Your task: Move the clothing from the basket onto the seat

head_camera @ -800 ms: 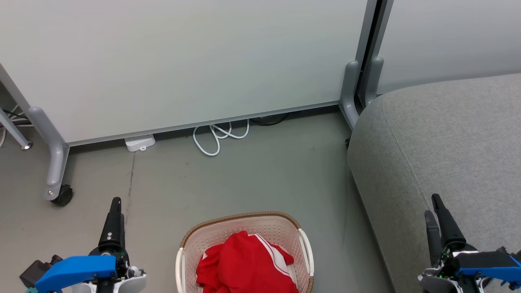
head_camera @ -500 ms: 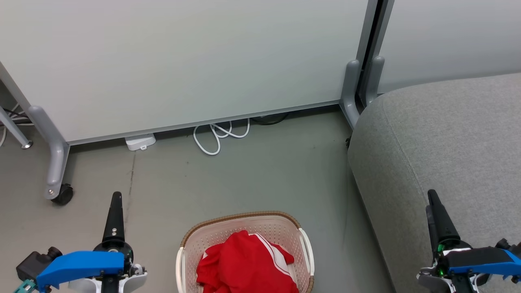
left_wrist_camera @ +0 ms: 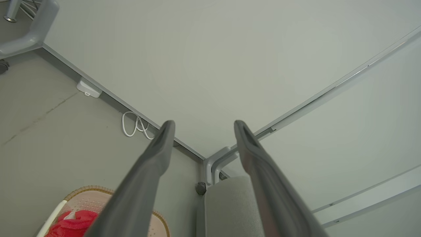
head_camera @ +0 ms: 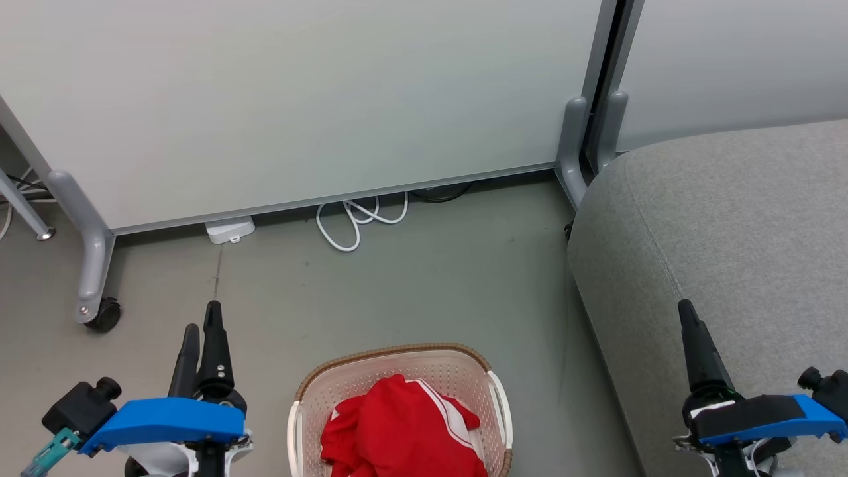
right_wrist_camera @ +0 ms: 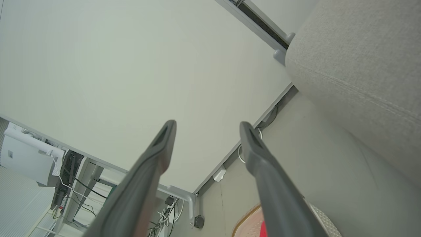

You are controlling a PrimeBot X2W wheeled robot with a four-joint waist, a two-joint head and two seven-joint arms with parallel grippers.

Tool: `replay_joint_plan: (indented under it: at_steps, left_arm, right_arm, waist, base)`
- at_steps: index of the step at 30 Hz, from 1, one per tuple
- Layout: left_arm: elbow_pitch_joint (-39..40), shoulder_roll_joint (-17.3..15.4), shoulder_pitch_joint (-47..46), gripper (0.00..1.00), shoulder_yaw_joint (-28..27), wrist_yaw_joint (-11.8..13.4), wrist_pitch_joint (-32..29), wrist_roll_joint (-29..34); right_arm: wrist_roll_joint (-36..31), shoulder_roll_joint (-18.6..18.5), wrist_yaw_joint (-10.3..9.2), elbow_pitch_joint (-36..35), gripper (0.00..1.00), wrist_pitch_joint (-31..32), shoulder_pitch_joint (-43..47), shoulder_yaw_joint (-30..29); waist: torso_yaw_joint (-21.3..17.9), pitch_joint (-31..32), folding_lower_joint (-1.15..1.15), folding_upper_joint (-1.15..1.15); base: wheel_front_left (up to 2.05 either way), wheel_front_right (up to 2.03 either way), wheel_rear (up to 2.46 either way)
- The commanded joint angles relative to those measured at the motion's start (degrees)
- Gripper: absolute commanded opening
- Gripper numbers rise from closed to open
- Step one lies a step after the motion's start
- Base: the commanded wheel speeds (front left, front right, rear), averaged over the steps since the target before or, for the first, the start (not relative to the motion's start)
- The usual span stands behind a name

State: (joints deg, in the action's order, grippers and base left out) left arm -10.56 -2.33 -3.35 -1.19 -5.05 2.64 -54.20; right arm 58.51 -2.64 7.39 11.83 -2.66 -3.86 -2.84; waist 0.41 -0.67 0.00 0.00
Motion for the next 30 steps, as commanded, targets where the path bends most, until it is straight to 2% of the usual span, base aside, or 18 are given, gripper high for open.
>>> replay_joint_plan:
  at_steps: [1,13,30]
  left_arm:
    - [1.1,-0.5,-0.9,1.00,0.3,0.1,0.4,2.0]
    - [1.9,-1.6,-0.9,1.00,3.8,1.4,2.8,13.4]
    - [1.2,-2.9,-0.8,1.00,7.8,3.7,5.6,24.9]
  right_arm:
    - [-1.7,-0.3,0.09,-1.0,1.00,-0.4,-0.5,0.2]
    - [-12.1,-0.3,0.11,-0.4,1.00,-2.8,-0.2,1.2]
    - [-23.3,-0.3,0.12,-0.4,1.00,-5.6,-0.1,2.6]
  waist:
    - [0.0,0.0,0.00,0.00]
    - [0.2,-0.1,0.00,0.00]
    - [0.4,-0.1,0.00,0.00]
  base:
    - [0.00,0.00,0.00]
    - [0.00,0.00,0.00]
    - [0.00,0.00,0.00]
